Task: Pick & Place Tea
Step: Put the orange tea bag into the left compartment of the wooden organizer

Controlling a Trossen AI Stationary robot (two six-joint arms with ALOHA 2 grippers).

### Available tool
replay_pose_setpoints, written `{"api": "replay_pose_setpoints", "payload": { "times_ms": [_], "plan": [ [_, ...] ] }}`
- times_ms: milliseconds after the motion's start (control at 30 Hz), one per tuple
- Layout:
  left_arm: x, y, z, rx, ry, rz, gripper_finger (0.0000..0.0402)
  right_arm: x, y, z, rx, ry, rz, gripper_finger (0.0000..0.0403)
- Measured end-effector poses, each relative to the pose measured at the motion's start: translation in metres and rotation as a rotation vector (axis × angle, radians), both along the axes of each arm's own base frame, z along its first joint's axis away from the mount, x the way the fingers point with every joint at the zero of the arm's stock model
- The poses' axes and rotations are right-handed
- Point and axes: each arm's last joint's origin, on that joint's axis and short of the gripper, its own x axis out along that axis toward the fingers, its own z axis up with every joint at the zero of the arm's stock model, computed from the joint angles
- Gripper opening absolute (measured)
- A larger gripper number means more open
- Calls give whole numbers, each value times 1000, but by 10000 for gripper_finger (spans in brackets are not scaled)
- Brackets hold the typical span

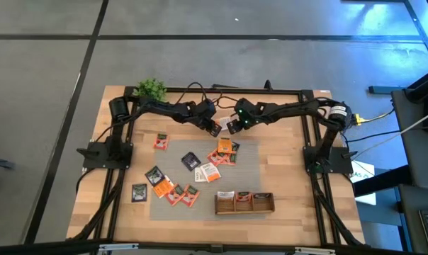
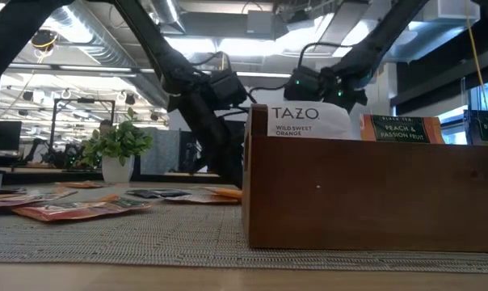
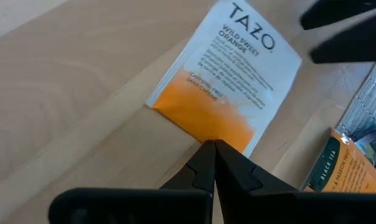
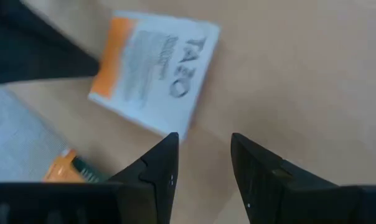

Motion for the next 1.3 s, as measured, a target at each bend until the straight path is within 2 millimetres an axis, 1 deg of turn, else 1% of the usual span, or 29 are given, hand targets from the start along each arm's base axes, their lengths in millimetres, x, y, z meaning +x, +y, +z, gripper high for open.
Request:
{"api": "replay_pose_setpoints", "payload": {
  "times_ms": [167, 300, 533, 767, 1033, 1133, 1300],
  "plan": [
    [0, 0, 0, 0, 1, 0, 4, 1, -9, -7, 44, -38, 7, 149],
    [0, 0, 0, 0, 1, 0, 2, 2, -14, -8, 69, -84, 21, 149],
    [0, 0, 0, 0, 2, 0, 2, 4, -15, -10, 100, -109, 1, 149],
    [0, 0, 0, 0, 2, -1, 2, 10, -17, -23, 184, -159, -6, 149],
    [0, 0, 0, -10, 0, -7, 3, 13, -17, -24, 190, -187, 9, 148],
    [0, -1, 0, -12, 0, -9, 3, 13, -17, -25, 193, -189, 18, 142],
    [-1, -1, -1, -22, 5, -19, 3, 13, -17, -23, 177, -192, 54, 116]
  ]
}}
